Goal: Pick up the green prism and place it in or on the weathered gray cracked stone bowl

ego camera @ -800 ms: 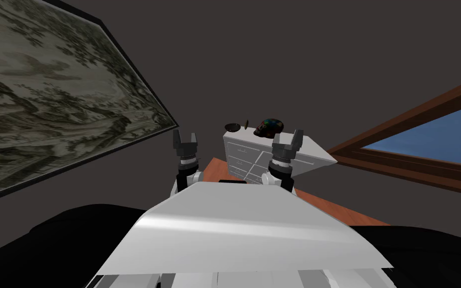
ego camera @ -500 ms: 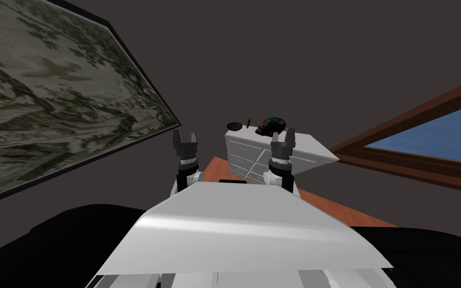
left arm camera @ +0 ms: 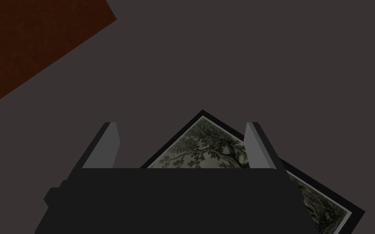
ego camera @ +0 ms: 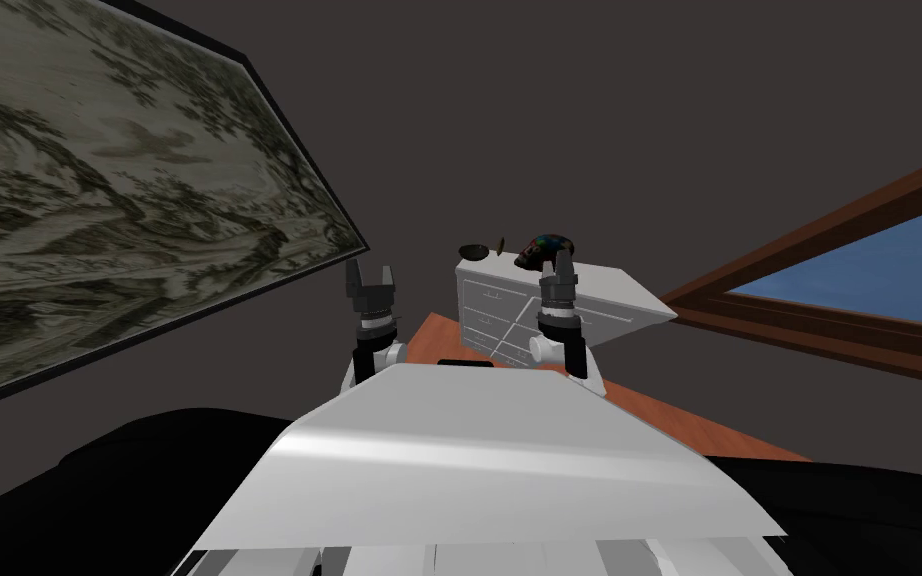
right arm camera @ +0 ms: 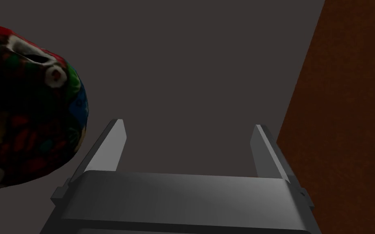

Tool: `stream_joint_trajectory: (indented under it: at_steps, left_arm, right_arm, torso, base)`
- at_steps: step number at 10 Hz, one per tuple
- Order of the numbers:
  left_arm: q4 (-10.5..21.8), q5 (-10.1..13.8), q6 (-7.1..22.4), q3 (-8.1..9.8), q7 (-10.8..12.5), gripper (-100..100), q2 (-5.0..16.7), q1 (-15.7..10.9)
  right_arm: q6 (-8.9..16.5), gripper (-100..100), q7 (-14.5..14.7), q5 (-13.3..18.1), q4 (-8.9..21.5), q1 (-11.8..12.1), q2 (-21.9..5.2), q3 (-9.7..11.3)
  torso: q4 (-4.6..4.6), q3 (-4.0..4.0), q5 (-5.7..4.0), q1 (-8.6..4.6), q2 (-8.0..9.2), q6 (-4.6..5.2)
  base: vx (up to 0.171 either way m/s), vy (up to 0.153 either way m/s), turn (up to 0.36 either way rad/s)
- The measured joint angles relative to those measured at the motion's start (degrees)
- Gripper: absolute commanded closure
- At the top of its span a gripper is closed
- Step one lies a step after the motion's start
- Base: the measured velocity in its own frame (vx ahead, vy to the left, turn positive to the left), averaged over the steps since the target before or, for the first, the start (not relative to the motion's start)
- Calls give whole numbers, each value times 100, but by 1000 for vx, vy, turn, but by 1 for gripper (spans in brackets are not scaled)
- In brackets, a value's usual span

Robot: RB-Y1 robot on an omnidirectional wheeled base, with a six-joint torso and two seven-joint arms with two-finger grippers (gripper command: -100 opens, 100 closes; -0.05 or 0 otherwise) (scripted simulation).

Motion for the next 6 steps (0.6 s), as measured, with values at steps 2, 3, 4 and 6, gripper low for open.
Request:
stream_joint_trajectory:
  at_steps: [2,3,4,6]
  left_arm:
    - [0,0,0,0,0,0,0,0]
    - [0,0,0,0,0,0,0,0]
    - [0,0,0,0,0,0,0,0]
    - [0,0,0,0,0,0,0,0]
  right_arm:
    - [330,-100,226,42,23,-184,-73,-73]
    - [499,-100,350,59,56,-334,-129,-142]
    - [686,-100,446,76,101,-455,-146,-173]
    - [1039,-100,688,120,126,-636,-202,-240]
  torso:
    - [0,-1,0,1,-1,1]
    - [0,-1,1,3,-2,0]
    - [-1,-2,0,2,-3,0]
    - [-1,-2,1,3,-3,1]
  base:
    - [-18,30,5]
    - [-17,29,3]
    - [-17,35,5]
    - [-10,34,0]
